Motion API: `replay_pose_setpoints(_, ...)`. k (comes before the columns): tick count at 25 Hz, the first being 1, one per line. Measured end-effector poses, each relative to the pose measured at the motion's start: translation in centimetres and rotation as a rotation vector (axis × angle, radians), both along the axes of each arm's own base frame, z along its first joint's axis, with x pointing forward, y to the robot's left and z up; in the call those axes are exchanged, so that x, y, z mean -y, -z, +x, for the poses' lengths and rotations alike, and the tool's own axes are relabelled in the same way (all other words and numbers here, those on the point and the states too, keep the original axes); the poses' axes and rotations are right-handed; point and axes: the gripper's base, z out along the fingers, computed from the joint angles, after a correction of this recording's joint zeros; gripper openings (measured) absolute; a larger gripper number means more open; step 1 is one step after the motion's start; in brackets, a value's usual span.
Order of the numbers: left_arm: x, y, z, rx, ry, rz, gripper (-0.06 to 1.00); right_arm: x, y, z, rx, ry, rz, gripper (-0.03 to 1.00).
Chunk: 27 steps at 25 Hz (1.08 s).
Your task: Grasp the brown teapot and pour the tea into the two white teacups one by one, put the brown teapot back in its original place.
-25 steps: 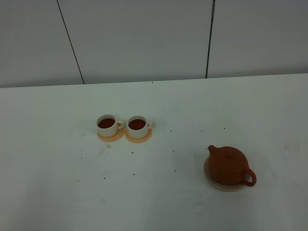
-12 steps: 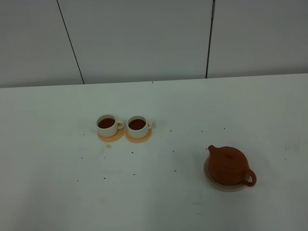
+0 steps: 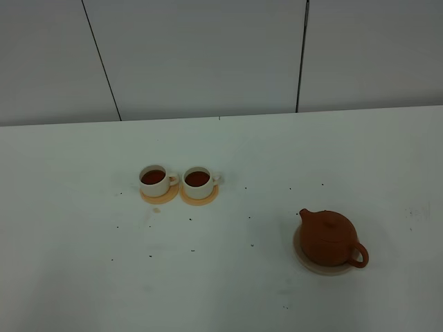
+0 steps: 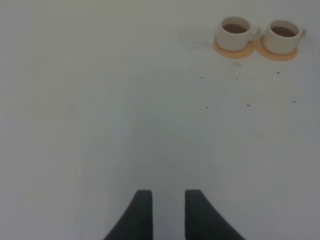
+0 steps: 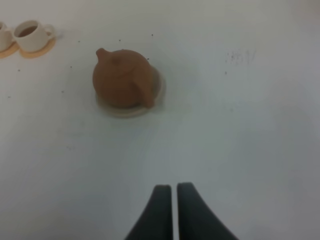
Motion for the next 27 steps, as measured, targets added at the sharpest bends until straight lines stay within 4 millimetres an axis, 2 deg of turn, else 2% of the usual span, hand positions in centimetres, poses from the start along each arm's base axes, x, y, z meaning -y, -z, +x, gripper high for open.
replay_pose_setpoints(27, 0.0, 0.0, 0.0, 0.0, 0.0, 0.0, 0.23, -0.01, 0.0, 0.0, 0.004, -0.007, -0.012, 0.03)
